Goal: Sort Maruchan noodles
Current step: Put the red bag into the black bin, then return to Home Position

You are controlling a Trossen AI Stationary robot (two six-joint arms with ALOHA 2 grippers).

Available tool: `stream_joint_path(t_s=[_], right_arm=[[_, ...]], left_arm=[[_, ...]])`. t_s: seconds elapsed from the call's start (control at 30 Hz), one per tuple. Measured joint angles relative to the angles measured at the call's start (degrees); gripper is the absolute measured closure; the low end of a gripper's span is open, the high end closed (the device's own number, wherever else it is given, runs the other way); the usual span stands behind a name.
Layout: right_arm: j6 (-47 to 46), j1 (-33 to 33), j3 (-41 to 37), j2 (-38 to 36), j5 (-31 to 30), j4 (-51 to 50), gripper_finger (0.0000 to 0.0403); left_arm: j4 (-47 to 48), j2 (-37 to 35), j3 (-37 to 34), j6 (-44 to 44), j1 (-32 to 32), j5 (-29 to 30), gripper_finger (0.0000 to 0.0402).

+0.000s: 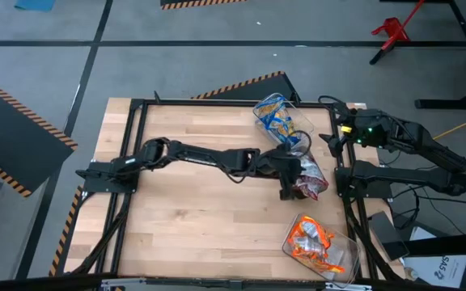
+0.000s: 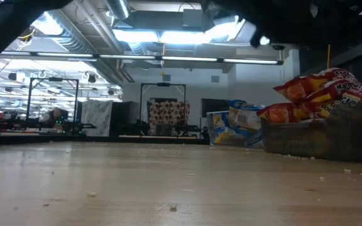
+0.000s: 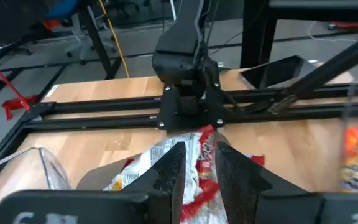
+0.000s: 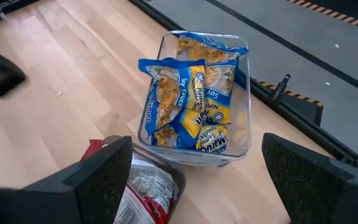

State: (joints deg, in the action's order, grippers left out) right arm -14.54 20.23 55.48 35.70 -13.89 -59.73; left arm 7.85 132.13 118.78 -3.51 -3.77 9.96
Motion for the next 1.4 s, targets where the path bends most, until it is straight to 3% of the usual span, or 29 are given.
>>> stream_joint_path(t_s=[0.17, 0.33, 0.5, 0.63, 0.73, 0.8, 0.9, 1.0, 1.2, 1.4], right_arm=[[3.0, 0.0, 5.4, 0.1, 1.1, -0.5, 0.0059], [7.4, 0.0, 17.3, -0.1, 3.2, -2.0, 0.0059], [14.1, 0.0, 28.4, -3.1, 6.8, -5.1, 0.0059], [11.6, 0.0, 25.3, -13.2, 2.6, -0.2, 0.0059], [7.0, 0.0, 18.0, -23.8, 3.2, 3.6, 0.0059], [3.1, 0.0, 11.9, -30.2, 5.6, 7.6, 0.0059], [-3.3, 0.0, 2.9, -35.3, 9.8, 12.6, 0.0059], [-7.9, 0.0, -2.9, -34.2, 11.0, 9.7, 0.0059], [-9.9, 0.0, -15.9, -29.2, 22.2, 28.1, 0.0059], [-10.7, 0.0, -21.7, -29.8, 25.5, 33.9, 0.0059]], left_arm=[[7.4, -6.5, -0.2, 0.0, -0.5, -0.5, 0.0321], [17.0, -18.5, 0.0, -5.7, -1.7, -4.9, 0.0323], [28.8, -29.5, -0.1, -7.7, -3.3, -4.6, 0.0323], [34.5, -37.8, -0.8, -9.2, -2.4, -12.8, 0.0323], [34.3, -43.8, -6.1, -7.9, -1.1, -19.6, 0.0323], [32.3, -47.9, -11.9, -7.0, -0.8, -19.5, 0.0323], [25.2, -54.6, -24.7, -4.6, -0.9, -14.7, 0.0323], [11.5, -61.7, -41.3, -1.4, 0.3, -12.5, 0.0323], [-18.5, -74.3, -75.0, 11.3, 6.6, -12.9, 0.0324], [-44.1, -83.0, -99.8, 21.4, 10.8, -12.4, 0.0324]])
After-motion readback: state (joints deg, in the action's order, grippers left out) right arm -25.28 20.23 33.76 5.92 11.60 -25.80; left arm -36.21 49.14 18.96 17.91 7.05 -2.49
